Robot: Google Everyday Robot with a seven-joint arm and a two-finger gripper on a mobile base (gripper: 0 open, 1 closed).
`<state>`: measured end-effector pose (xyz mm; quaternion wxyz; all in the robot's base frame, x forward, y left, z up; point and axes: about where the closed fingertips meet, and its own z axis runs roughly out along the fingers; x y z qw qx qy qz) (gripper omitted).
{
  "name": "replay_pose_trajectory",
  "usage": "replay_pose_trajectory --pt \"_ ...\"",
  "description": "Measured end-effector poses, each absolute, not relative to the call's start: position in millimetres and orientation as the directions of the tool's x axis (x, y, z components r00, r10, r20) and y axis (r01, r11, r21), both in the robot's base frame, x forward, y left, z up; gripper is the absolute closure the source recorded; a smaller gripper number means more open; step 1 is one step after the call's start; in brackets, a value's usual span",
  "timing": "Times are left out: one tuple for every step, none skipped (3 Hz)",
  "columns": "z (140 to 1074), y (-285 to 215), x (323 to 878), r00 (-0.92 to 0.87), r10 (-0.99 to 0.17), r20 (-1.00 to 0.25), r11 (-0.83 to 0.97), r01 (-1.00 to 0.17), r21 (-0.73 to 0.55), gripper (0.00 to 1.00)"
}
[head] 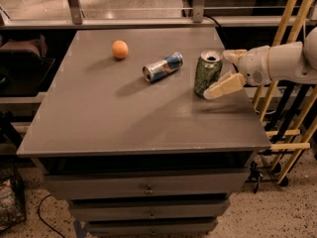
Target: Knock green can over
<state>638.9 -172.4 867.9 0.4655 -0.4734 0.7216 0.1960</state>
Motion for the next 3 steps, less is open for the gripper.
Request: replay_pose_trajectory --pt "867.7 -162.4 641.6 -0.108 -0.498 -0.86 0.449 -0.881 -0.149 0.0" --pt "868.4 -156.7 642.6 -0.108 -0.504 -0.857 0.43 -0.892 -0.141 0.18" --pt "868.8 -154.2 643.2 -0.113 -0.504 -0.856 0.425 -0.896 -0.132 0.41"
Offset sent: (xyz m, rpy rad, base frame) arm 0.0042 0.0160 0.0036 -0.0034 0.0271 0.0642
